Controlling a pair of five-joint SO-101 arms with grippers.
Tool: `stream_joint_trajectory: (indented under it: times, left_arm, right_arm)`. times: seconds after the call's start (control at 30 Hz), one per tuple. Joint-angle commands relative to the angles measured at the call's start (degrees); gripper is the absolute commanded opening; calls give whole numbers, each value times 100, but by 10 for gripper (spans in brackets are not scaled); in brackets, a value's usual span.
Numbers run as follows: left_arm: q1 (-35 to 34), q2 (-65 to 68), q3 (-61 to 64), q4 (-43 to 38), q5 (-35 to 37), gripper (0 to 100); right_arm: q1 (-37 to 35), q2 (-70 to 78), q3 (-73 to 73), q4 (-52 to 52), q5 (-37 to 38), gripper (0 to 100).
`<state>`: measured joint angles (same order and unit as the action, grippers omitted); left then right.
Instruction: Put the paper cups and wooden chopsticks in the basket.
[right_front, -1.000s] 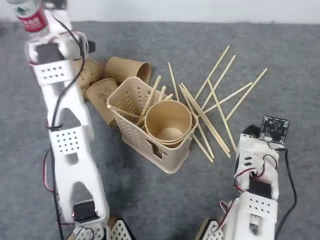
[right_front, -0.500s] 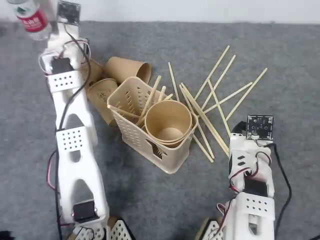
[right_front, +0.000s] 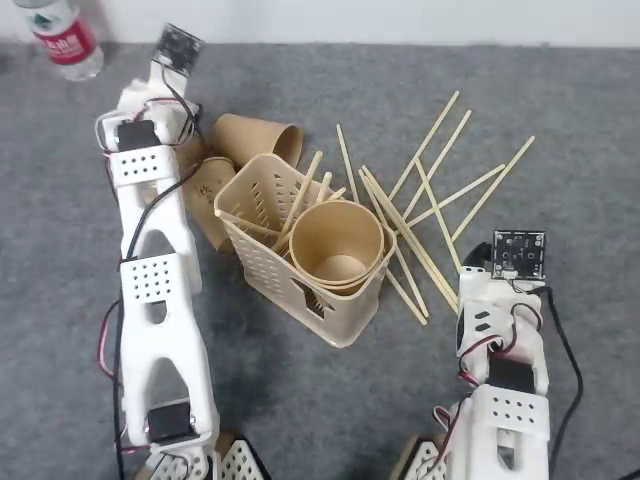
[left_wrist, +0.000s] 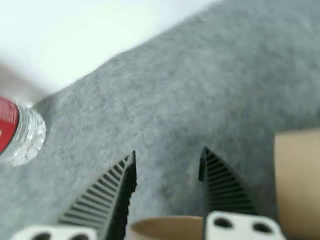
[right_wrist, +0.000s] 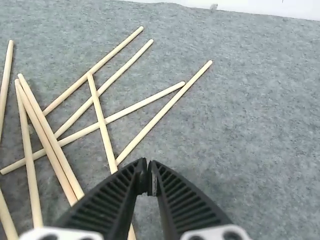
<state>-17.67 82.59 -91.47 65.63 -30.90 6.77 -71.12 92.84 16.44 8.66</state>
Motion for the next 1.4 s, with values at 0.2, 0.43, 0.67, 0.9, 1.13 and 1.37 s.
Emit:
stream_joint_trajectory:
  times: [0.2, 0.43, 0.67, 0.9, 1.13, 1.37]
  left_arm:
    - [-1029, -695, -462, 2840, -1908, 192]
    - [-1952, -1196, -426, 3499, -2409, 192]
    - [-2743, -1644, -400, 3516, -2426, 192]
    - [-3604, -1996, -400, 3516, -2927, 192]
    - [-4281, -2040, -400, 3516, -3226, 192]
    - [-4431, -2040, 48, 3516, -3218, 192]
  right_arm:
    - [-40, -119, -9, -110, 70, 9]
    - [-40, -119, -9, -110, 70, 9]
    - [-40, -119, -9, -119, 70, 9]
    - [-40, -119, -9, -119, 70, 9]
    - [-40, -119, -9, -119, 70, 9]
    - [-40, -119, -9, -84, 70, 9]
